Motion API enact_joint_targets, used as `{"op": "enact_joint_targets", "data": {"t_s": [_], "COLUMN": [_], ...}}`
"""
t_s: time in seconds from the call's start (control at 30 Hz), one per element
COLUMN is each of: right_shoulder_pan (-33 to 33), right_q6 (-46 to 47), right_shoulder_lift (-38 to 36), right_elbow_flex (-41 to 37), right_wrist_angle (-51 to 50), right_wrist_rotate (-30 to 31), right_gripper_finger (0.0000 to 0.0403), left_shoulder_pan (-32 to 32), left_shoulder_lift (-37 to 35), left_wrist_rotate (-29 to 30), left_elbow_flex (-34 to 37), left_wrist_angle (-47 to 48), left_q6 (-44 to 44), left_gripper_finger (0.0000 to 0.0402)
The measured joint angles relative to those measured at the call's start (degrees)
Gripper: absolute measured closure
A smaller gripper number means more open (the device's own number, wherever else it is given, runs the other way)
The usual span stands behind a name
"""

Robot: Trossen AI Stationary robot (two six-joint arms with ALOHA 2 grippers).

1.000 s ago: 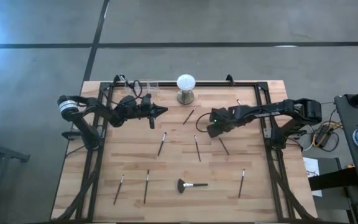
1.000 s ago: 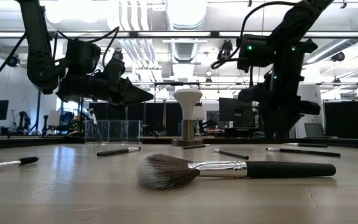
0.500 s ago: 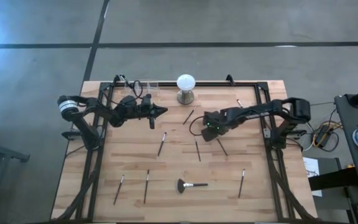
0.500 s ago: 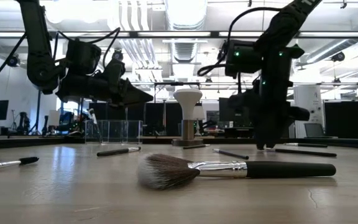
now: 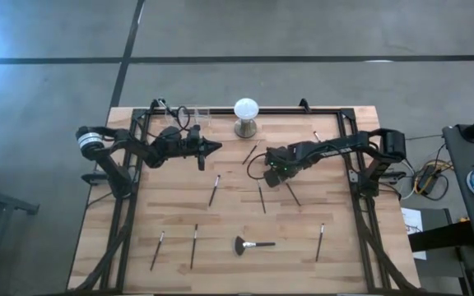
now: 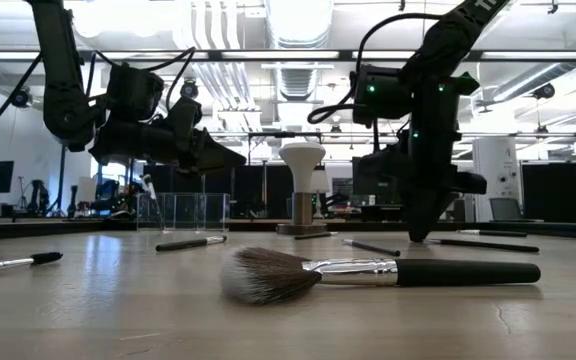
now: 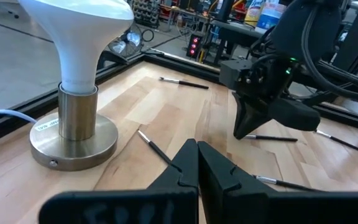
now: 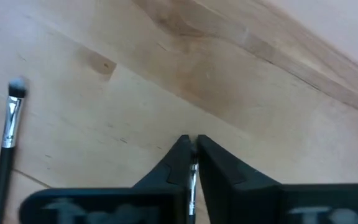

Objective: Put items in baskets/containers
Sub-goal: Put the eyeshadow brush into the left section of the transparent organizer

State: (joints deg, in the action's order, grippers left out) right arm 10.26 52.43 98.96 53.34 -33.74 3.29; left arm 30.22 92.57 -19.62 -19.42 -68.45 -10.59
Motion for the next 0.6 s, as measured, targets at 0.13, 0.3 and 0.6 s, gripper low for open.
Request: {"op": "enact_joint_targets", "data": {"t_s": [0.13, 0.3, 0.6], "right_shoulder_pan": [-0.2, -0.2, -0.2], "right_q6": [-0.7, -2.9, -7.6], "right_shoulder_lift": [-0.1, -1.1, -8.6], "right_elbow_flex": [0.0, -0.1, -0.1], "right_wrist_angle": [0.1, 0.5, 0.1], "right_wrist_rotate": [0.1, 0.0, 3.7], "right_gripper_finger": [0.0394, 0.0394, 0.0395], "left_shoulder_pan": [0.0, 0.0, 0.1], "left_shoulder_lift": [0.0, 0.0, 0.0], "left_wrist_rotate": [0.0, 0.2, 0.1], "left_elbow_flex": [0.0, 0.0, 0.0], "left_wrist_angle": [0.0, 0.1, 0.0], "left_q6": [-0.1, -0.6, -2.8], "left_gripper_finger": [0.0402, 0.0402, 0.0401]}}
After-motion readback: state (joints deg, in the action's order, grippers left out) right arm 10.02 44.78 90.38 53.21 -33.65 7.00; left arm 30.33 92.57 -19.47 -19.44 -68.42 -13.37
